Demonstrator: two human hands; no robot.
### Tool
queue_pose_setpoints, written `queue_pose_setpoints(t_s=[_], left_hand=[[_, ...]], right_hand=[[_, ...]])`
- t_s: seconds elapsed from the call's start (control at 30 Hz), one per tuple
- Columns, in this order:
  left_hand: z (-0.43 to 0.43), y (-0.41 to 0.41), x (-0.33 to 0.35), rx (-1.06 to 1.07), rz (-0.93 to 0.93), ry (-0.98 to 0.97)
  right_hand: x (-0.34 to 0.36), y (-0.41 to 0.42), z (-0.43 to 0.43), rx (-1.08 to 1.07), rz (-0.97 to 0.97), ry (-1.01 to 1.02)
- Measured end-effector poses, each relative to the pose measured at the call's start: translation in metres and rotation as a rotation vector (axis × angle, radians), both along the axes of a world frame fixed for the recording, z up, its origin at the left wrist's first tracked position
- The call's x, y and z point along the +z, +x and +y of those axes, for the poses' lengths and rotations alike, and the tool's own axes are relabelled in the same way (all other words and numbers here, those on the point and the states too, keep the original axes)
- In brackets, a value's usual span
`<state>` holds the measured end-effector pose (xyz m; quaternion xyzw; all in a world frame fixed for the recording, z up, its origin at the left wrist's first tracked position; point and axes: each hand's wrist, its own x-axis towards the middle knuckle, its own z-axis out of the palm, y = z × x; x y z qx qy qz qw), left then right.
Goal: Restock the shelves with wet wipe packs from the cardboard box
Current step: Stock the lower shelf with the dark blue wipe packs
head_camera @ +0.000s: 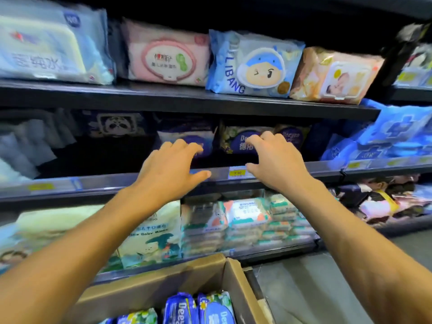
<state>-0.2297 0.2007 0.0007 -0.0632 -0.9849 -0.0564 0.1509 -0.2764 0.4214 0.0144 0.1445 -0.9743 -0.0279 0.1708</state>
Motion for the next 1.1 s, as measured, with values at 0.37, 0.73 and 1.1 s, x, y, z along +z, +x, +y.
queue_pose_setpoints(t_s=[0.37,0.73,1.1], left_hand=[[-0.063,0.092,-0.109,-0.046,-0.295,-0.013],[-0.07,0.191,-0.218,-0.186,-0.823,0.028],[-0.113,0.26,-0.246,-0.191,-0.899,-0.008]], right_hand=[[-0.099,0.095,-0.041,0.162,-0.259,0.087],[-0.186,0.157,-0.028,0.312,-0.706,0.213],[-0.235,0.191,-0.034,0.461,-0.907,0.286]])
